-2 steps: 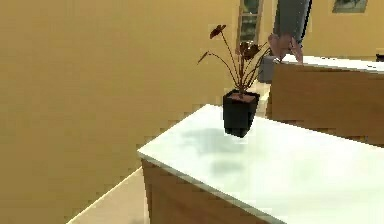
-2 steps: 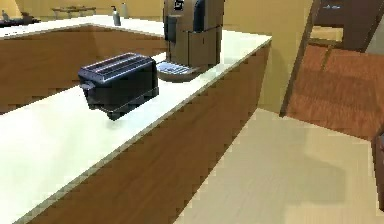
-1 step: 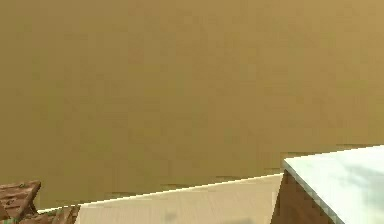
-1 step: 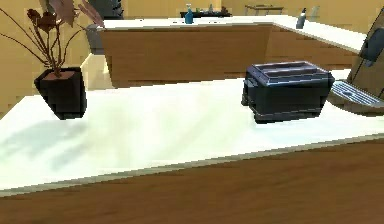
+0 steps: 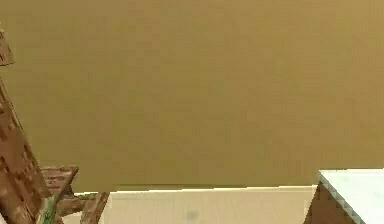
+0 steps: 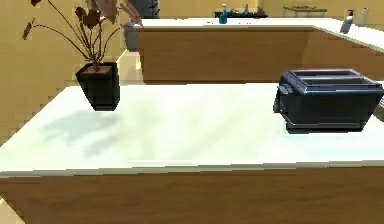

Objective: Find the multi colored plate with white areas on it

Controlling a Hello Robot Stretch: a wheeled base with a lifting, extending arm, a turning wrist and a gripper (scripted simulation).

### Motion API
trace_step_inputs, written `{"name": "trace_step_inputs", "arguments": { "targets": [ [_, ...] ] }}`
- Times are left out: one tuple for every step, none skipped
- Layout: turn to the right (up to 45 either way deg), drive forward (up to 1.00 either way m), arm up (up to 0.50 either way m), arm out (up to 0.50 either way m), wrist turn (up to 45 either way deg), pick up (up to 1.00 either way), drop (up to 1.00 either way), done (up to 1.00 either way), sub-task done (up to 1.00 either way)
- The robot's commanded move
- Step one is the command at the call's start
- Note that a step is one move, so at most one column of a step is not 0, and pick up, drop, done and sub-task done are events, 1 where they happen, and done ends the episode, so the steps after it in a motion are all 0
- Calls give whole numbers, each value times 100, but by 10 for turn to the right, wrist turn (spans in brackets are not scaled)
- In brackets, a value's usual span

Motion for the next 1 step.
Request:
{"name": "trace_step_inputs", "arguments": {
  "targets": [
    [0, 75, 0, 0, 0, 0, 0, 0, 0]
  ]
}}
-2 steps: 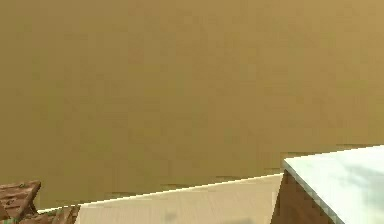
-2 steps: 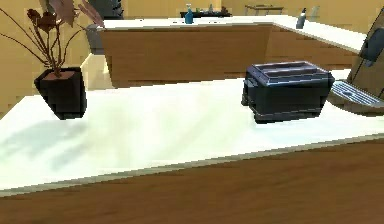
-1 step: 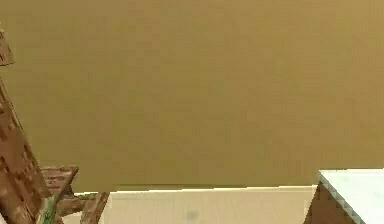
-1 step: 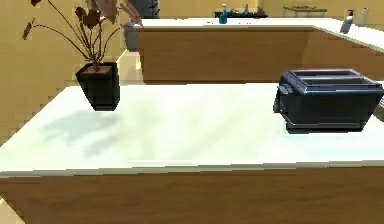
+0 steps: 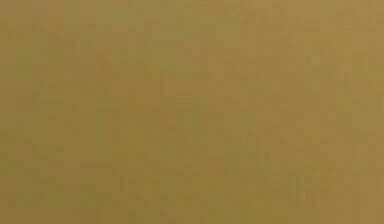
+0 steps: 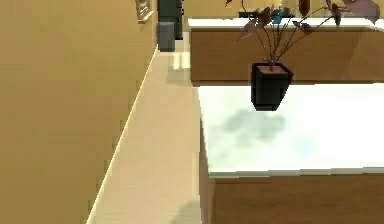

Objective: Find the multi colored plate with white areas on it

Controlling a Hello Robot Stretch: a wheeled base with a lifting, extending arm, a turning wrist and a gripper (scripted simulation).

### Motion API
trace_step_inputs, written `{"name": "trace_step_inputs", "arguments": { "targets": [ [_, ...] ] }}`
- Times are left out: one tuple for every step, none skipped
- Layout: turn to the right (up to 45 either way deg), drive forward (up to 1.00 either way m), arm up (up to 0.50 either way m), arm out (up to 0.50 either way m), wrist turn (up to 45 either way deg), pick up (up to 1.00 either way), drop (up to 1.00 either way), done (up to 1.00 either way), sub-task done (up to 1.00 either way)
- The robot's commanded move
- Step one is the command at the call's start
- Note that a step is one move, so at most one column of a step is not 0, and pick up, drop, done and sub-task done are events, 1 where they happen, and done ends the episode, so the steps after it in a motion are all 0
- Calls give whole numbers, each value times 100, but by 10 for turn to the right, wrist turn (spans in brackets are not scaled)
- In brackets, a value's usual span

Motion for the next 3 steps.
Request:
{"name": "trace_step_inputs", "arguments": {
  "targets": [
    [450, 0, 0, 0, 0, 0, 0, 0, 0],
    [390, 0, 0, 0, 0, 0, 0, 0, 0],
    [0, 100, 0, 0, 0, 0, 0, 0, 0]
  ]
}}
